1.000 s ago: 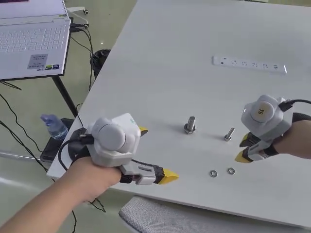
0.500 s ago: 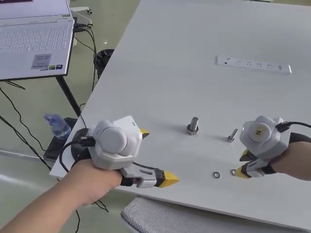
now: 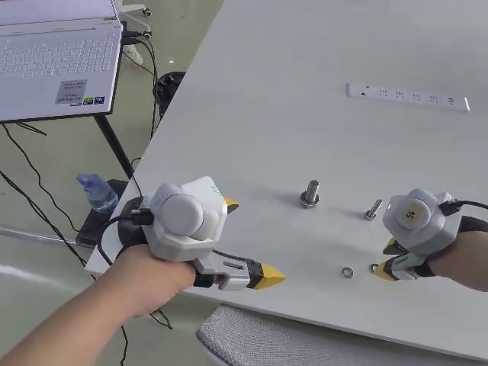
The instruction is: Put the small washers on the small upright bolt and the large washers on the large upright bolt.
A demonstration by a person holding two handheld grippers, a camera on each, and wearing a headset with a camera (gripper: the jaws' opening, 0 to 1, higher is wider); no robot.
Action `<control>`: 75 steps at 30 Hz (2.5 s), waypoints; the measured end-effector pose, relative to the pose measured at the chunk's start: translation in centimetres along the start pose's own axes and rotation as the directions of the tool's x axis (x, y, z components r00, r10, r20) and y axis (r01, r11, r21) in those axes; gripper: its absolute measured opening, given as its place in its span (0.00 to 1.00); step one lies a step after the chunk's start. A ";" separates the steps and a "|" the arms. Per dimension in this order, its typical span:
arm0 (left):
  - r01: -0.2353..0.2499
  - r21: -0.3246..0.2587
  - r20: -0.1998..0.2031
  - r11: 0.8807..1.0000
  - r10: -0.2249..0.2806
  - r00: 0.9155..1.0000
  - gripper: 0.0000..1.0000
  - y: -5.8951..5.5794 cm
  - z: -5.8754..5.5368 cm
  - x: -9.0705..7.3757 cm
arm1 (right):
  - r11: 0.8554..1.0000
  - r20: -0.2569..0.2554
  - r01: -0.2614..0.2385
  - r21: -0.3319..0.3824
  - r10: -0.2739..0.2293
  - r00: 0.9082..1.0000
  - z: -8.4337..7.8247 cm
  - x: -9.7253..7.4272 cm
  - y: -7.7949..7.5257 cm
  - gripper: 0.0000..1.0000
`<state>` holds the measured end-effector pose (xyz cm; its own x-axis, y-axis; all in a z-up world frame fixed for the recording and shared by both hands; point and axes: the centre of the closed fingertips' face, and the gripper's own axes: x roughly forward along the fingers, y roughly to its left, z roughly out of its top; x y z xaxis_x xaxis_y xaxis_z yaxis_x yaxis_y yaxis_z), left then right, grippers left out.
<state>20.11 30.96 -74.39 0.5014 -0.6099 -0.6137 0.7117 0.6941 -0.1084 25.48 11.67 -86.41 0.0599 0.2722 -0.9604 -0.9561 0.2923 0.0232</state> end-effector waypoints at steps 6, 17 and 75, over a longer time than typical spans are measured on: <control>0.001 0.005 0.005 1.000 -0.001 1.000 0.81 -0.1 0.3 0.1 | 1.000 0.002 0.021 0.014 -0.021 1.000 -0.1 0.6 0.1 0.28; 0.003 0.005 -0.002 1.000 -0.003 1.000 0.80 -0.2 -0.2 0.0 | 0.999 -0.014 0.033 0.016 -0.033 0.999 -0.8 1.0 0.0 0.27; -0.006 -0.005 -0.002 1.000 0.006 1.000 0.75 -0.3 -0.1 0.2 | 0.999 -0.031 0.030 0.032 -0.029 0.999 -0.8 0.9 0.4 0.13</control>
<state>19.96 30.66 -74.59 0.5048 -0.6053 -0.6155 0.7064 0.6994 -0.1085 24.89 11.31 -87.54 0.0782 0.2353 -0.9688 -0.9443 0.3291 0.0037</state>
